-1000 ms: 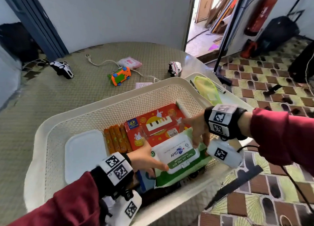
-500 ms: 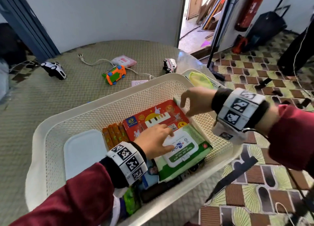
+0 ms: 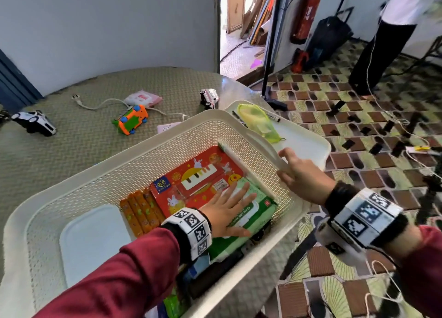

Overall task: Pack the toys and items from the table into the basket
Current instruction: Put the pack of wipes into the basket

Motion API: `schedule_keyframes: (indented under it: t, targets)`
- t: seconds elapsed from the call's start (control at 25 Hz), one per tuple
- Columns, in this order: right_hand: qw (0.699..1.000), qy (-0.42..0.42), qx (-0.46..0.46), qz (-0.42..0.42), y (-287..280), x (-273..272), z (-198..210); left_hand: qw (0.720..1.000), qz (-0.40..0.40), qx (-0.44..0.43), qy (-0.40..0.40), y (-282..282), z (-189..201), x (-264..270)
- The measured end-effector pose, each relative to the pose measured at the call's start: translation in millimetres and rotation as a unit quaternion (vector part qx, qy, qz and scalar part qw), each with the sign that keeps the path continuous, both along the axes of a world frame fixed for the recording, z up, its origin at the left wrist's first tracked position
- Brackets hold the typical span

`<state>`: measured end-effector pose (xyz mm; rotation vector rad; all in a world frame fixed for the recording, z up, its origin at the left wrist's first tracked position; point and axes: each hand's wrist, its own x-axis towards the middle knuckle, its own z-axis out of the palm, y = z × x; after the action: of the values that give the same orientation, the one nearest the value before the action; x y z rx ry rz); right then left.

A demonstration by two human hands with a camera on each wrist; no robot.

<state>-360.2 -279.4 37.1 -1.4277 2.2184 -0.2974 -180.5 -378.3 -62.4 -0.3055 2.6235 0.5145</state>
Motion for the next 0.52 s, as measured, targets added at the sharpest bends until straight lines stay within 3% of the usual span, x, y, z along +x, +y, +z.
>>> schedule_keyframes:
  t: [0.16, 0.52]
  targets:
    - [0.997, 0.036, -0.067, -0.020, 2.3, 3.5, -23.4, 0.999, -0.002, -0.040, 0.004, 0.5, -14.2, -5.2]
    - [0.991, 0.060, -0.101, -0.066, 2.7, 3.7, -29.8, 0.996, 0.022, -0.091, 0.004, 9.9, -25.4, -14.6]
